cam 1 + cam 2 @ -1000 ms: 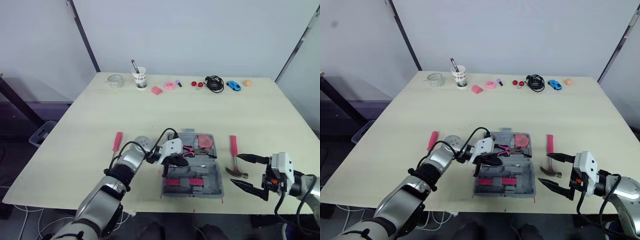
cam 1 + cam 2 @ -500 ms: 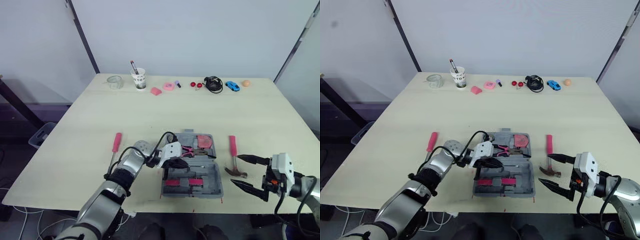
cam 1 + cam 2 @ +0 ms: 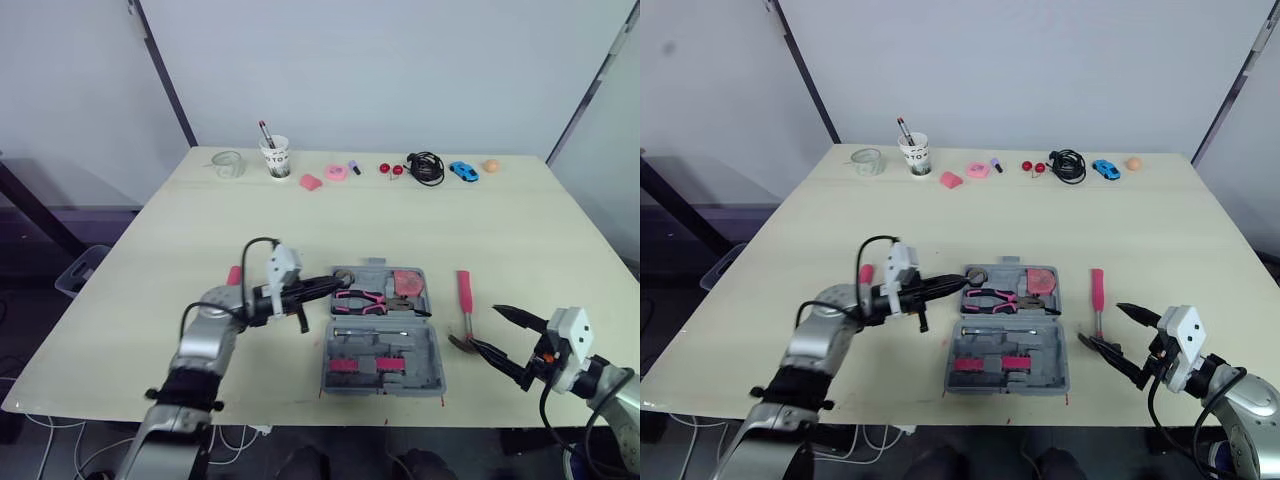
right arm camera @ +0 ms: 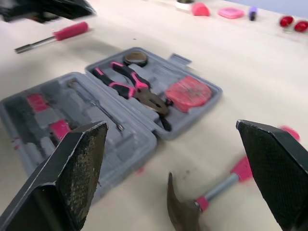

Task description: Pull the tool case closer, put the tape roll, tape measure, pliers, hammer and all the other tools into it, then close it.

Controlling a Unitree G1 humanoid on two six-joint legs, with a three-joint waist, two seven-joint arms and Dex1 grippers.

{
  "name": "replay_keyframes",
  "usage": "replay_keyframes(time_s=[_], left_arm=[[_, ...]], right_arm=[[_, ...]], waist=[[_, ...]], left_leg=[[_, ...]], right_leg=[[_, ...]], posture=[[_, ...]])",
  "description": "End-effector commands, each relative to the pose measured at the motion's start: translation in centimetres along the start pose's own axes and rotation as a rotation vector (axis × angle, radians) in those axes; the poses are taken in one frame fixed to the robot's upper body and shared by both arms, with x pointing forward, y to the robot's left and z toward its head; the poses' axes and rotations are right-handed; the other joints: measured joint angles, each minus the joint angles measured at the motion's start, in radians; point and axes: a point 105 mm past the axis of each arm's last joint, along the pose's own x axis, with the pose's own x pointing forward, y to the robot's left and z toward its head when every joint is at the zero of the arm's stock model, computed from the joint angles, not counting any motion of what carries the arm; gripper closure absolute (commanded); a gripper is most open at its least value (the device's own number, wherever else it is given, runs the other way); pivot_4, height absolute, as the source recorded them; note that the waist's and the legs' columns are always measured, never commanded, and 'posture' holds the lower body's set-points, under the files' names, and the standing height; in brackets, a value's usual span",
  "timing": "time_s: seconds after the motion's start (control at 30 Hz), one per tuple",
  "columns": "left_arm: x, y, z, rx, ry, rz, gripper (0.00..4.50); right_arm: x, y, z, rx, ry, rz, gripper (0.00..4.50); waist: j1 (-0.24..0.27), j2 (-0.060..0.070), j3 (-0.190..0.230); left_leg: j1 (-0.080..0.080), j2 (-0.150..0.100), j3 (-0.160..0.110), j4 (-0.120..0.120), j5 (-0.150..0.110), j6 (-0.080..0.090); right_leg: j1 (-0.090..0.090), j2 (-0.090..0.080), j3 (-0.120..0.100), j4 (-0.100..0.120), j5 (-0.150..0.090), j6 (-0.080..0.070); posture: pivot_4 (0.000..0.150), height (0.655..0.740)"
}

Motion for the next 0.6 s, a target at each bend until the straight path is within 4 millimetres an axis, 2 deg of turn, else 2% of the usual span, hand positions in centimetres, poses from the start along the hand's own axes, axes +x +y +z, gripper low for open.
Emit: replay_keyframes(time_s=[0.03,0.27,0.33,0.43,0.6], left_arm=[[-2.7,0.6,1.0,0.023,-0.036,0.12,3.57],[-9.9,0.9,-2.0,-0.05,0.023,0.467,0.2],[-11.6,0.7,-2.6,-0.058,0.046,0.553,0.09],[-15.6,0.2,-4.2,-0.085,0.096,0.728,0.09],[-18.7,-1.4,-5.8,-0.115,0.152,0.857,0.09]], right_arm=[[-1.5,-1.0,0.0,-0.026,-0.003,-0.072,0.0],[-3.9,-1.6,-2.3,0.012,0.047,-0.204,0.0],[-4.5,-1.7,-2.7,0.024,0.05,-0.242,0.0],[-6.2,-1.9,-3.7,0.053,0.07,-0.325,0.0],[-7.9,-1.6,-4.7,0.082,0.089,-0.399,0.0]], waist=[[0.001,0.0,0.0],[0.002,0.0,0.0],[0.003,0.0,0.0],[0.003,0.0,0.0],[0.005,0.0,0.0]], left_leg=[[0.0,0.0,0.0,0.0,0.0,0.0],[0.001,0.001,0.001,0.0,0.0,0.0],[0.001,0.002,0.001,-0.001,0.0,0.0],[0.002,0.002,0.001,-0.001,0.0,0.0],[0.003,0.002,0.001,-0.001,0.0,0.0]], right_leg=[[0.0,0.0,0.0,0.0,0.0,0.0],[0.0,0.0,0.0,0.0,-0.002,-0.004],[0.0,0.0,0.001,0.0,-0.002,-0.004],[0.0,0.0,0.001,0.0,-0.003,-0.005],[0.0,-0.002,0.002,-0.001,-0.003,-0.005]], posture=[[0.15,0.74],[0.15,0.74],[0.15,0.74],[0.15,0.74],[0.15,0.74]])
